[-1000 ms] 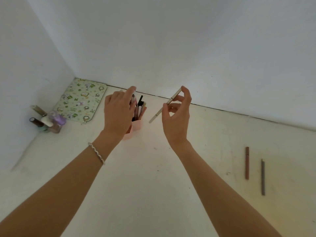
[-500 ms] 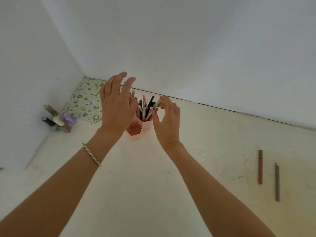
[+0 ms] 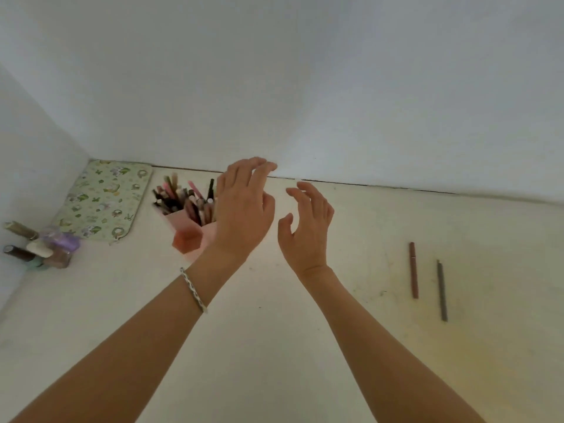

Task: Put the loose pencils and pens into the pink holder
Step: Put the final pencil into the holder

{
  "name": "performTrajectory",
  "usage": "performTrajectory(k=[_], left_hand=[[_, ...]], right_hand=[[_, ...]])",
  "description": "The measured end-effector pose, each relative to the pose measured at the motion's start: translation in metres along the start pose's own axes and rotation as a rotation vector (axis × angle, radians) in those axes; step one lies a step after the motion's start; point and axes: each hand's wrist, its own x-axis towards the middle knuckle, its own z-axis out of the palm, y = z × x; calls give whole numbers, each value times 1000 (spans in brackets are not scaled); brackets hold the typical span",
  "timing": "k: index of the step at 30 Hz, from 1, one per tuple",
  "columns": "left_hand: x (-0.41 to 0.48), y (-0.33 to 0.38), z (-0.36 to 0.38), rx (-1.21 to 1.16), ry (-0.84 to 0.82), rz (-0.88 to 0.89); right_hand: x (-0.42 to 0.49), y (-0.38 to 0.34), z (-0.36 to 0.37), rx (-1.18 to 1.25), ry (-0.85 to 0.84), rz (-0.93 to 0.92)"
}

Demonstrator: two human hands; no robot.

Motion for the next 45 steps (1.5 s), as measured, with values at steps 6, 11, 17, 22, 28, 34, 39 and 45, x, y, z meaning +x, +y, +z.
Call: performTrajectory(k=[6, 11, 17, 22, 28, 34, 39, 45], left_hand=[[-5, 94, 60, -152, -252, 79], [-22, 156, 113, -283, -511, 112], [-55, 211, 177, -270, -846, 148], [-86, 235, 209, 34, -949, 255], [-86, 232, 221, 130, -919, 251], [-51, 208, 194, -255, -794, 31], [-20, 177, 149, -463, -610, -137], [22, 102, 82, -529, -335, -327]], right_hand=[[-9, 68, -77, -153, 54, 148], [-25, 110, -128, -225, 102, 278], [-49, 156, -181, -293, 214, 404], [-68, 186, -205, -313, 262, 459], [-79, 205, -205, -339, 258, 510], [-78, 223, -180, -507, -31, 875], [-54, 191, -142, -291, -254, 819], [8, 102, -68, -29, -148, 394]])
